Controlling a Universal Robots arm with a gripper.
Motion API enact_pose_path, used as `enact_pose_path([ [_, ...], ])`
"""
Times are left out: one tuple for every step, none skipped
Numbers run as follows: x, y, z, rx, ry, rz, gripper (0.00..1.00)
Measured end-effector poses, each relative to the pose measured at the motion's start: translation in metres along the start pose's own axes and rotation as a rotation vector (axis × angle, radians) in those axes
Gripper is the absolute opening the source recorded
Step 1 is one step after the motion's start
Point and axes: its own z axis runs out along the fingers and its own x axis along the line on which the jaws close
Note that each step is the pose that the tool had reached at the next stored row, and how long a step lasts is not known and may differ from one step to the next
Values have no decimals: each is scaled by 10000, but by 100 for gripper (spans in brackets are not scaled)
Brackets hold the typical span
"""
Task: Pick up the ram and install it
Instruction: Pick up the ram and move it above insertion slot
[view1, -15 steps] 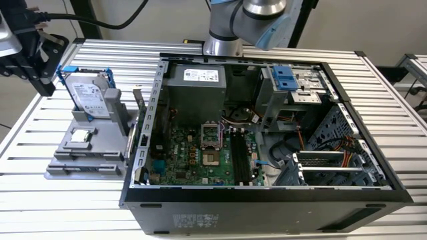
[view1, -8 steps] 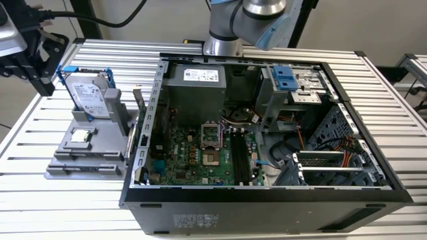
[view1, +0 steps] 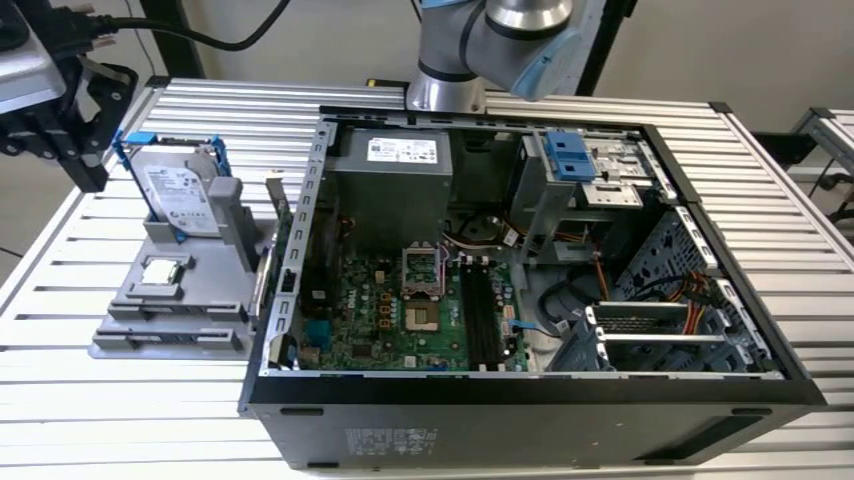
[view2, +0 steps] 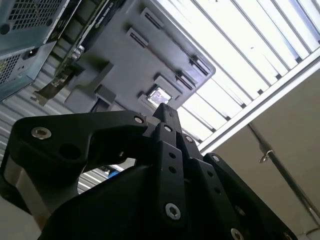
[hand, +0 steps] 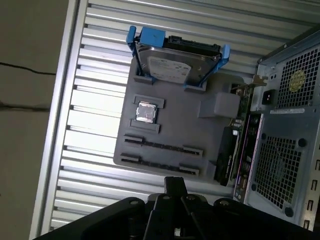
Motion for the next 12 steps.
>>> enact_pose_path([
  [0,0,0,-1,6,-121,0],
  [0,0,0,-3,13,-252,0],
  [0,0,0,-6,20,-381,0],
  [0,0,0,-8,26,-515,0],
  [1,0,0,-10,32,-643,0],
  [1,0,0,-12,40,-791,0],
  [1,0,0,-14,47,-926,0],
  [1,0,0,-16,53,-1058,0],
  [1,0,0,-18,60,-1191,0],
  [1,0,0,-20,67,-1326,0],
  [1,0,0,-21,74,-1469,0],
  [1,0,0,-24,81,-1619,0],
])
